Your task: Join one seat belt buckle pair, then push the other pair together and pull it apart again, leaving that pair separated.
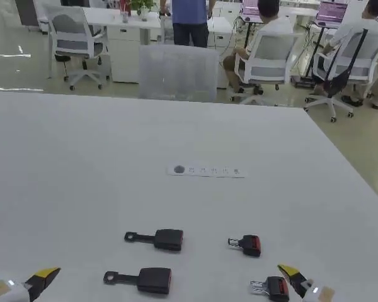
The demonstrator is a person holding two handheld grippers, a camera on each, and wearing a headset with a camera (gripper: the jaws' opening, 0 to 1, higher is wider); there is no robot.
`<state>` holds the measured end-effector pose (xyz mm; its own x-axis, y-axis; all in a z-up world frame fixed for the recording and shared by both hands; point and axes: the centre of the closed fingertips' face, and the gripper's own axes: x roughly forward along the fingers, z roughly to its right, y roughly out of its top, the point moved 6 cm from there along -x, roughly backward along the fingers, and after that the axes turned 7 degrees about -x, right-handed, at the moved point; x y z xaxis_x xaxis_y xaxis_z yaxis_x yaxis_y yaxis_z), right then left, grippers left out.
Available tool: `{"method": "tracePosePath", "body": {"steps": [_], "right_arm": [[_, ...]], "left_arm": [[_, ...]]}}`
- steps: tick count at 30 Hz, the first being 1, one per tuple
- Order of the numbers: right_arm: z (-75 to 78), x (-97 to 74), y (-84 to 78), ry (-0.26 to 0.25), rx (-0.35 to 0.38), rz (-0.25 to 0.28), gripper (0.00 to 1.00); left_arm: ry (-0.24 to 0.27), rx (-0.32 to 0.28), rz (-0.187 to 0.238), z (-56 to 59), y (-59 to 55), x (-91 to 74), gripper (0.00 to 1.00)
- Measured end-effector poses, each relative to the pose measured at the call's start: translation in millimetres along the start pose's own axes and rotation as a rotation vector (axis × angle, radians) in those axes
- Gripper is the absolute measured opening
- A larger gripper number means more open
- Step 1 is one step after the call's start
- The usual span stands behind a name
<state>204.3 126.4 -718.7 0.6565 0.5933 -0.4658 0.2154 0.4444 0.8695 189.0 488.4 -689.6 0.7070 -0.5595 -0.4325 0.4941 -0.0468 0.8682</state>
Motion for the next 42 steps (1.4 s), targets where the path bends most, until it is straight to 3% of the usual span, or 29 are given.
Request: {"method": "tracePosePath", "body": {"steps": [12, 23, 42], "right_arm": [[12.2, -3.5, -6.8, -0.036, 0.036, -0.018, 1.00], [28.9, -11.8, -8.0, -0.076, 0.063, -0.001, 1.00], [28.8, -14.6, -9.5, -0.085, 0.078, -0.002, 1.00]], "left_arm": [[-0.020, 0.009, -0.013, -3.1, 1.7, 3.2, 1.00], [-0.021, 0.016, -0.001, -7.1, 12.1, 7.8, 1.00], [-0.016, 0.025, 0.005, -10.2, 17.2, 11.7, 1.00]]}}
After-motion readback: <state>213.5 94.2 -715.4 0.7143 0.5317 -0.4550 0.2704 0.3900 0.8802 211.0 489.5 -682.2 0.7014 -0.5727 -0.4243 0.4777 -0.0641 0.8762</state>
